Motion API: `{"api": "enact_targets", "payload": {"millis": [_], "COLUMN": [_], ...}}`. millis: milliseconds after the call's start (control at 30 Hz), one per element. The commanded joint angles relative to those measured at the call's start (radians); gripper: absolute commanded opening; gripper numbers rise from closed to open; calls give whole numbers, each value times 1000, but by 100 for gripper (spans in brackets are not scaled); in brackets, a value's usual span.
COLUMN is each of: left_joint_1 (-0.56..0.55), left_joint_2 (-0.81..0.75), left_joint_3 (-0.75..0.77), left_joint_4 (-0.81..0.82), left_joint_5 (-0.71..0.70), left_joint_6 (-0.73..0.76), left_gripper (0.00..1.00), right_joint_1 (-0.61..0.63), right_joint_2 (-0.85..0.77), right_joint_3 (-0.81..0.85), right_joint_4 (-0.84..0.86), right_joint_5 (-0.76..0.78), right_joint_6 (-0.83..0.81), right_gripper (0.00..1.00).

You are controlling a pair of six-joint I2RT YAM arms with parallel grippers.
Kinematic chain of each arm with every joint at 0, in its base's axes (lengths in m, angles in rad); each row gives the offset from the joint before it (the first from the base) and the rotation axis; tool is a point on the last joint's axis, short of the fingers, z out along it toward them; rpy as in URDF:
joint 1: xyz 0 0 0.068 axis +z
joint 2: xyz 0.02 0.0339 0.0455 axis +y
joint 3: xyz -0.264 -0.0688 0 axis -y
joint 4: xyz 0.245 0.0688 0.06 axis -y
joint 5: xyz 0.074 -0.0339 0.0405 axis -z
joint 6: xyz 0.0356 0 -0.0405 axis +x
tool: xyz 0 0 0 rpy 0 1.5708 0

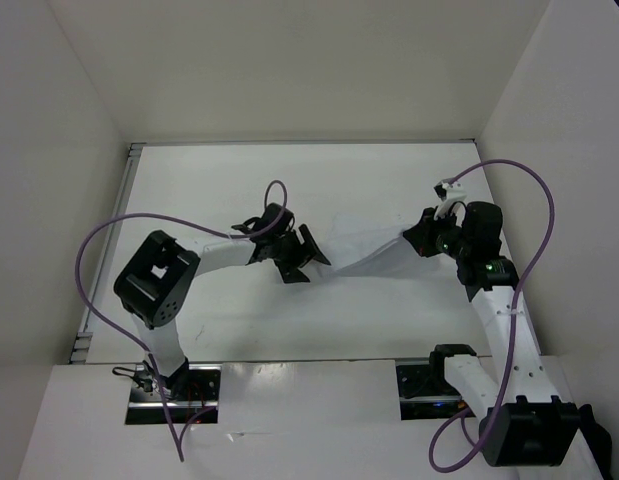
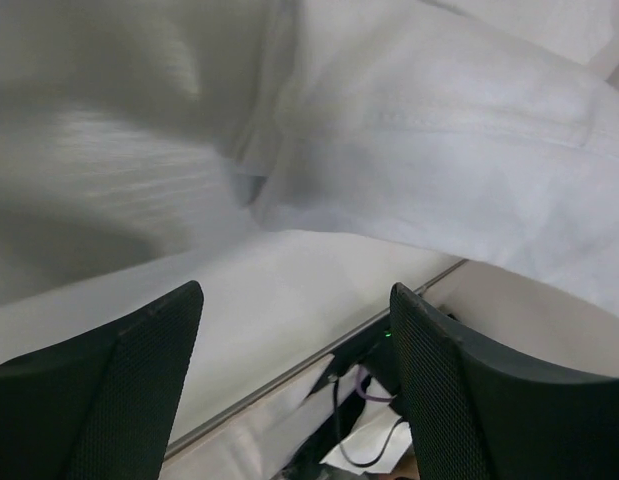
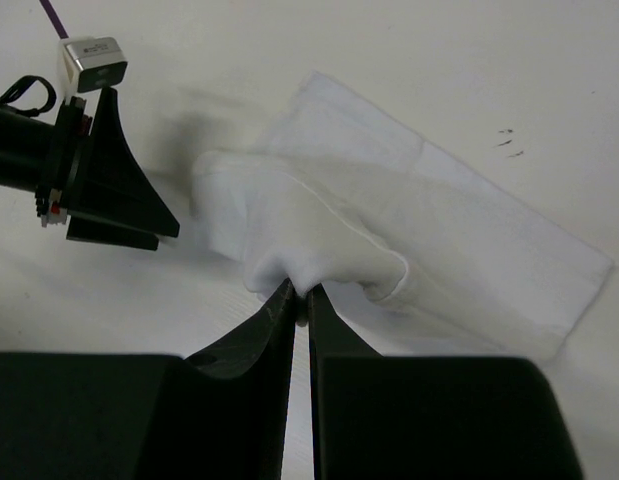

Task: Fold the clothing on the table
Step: Fold the skirt

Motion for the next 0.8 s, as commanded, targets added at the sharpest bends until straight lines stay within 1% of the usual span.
{"api": "enact_targets", "payload": {"millis": [0, 100, 133, 200, 267, 500, 533, 767], "left_joint_1": [-56, -87, -105, -122, -144, -144, -144, -144], "left_joint_2": [-14, 23, 32, 61, 74, 65, 65, 65], "left_joint_3": [30, 70, 70, 96, 116, 161, 161, 161], "left_joint_4": [86, 86, 77, 77, 37, -87, -108, -109], "left_joint_5": [-49, -67, -79, -79, -113, -216, -228, -306], "left_joint_6": [-115, -124, -133, -133, -133, -93, -83, -6], "left_gripper": [82, 75, 67, 67, 65, 63, 61, 61], "right_joint_1": [-7, -7, -7, -7, -7, -7, -7, -7], "right_joint_2": [4, 4, 4, 4, 4, 4, 4, 4], "right_joint_3": [-7, -7, -7, -7, -7, -7, -7, -7], "right_joint_4": [39, 39, 39, 39, 39, 39, 39, 39], "right_joint_5": [-16, -16, -16, -16, -16, -16, -16, -16], "right_joint_6": [11, 11, 11, 11, 11, 11, 11, 11], "right_gripper": [12, 12, 12, 12, 12, 12, 12, 12]}}
